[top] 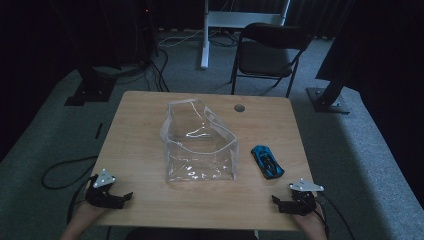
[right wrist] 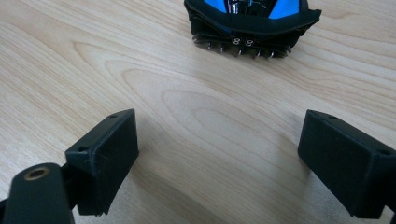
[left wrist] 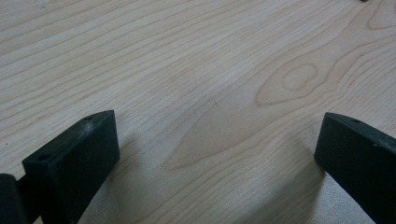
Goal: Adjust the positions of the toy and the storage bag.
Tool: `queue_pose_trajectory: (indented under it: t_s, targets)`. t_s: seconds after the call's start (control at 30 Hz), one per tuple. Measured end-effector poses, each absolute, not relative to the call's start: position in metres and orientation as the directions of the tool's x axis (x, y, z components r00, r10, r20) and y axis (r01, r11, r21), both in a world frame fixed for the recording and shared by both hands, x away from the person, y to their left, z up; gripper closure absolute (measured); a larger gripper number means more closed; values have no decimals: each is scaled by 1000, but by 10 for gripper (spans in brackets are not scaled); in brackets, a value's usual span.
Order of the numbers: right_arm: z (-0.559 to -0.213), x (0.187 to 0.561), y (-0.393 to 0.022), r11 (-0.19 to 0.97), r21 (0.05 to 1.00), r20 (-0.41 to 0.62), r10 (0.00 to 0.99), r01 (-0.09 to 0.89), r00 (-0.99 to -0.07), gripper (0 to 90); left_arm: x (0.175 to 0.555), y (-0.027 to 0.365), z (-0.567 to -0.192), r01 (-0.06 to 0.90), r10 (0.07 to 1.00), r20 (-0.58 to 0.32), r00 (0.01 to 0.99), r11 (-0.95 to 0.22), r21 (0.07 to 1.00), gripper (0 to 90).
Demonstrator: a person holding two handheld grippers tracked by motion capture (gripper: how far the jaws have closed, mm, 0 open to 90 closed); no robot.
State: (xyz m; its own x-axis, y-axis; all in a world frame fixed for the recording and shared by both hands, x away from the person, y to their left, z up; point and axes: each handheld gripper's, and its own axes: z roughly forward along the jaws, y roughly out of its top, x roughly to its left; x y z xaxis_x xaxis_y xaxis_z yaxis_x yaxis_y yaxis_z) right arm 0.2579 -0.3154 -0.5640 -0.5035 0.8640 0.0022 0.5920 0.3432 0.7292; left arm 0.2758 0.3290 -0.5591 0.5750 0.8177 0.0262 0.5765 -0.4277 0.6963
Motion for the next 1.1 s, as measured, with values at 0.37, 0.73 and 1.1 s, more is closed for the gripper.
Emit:
queue_pose_trajectory:
  t_s: [0.37, 0.73, 1.1]
  targets:
    - [-559, 255, -310, 344, 708, 11, 868, 617, -497, 120, 276, 329, -559, 578, 818, 26, 574, -428, 695, 4]
    - [-535, 261, -307, 310, 745, 32, 868, 591, -495, 121, 276, 329, -559, 578, 818, 27, 574, -428, 695, 4]
    - [-514, 276, -306, 284, 775, 36, 872, 564, -488, 120, 276, 329, -559, 578, 818, 26, 575, -428, 694, 4]
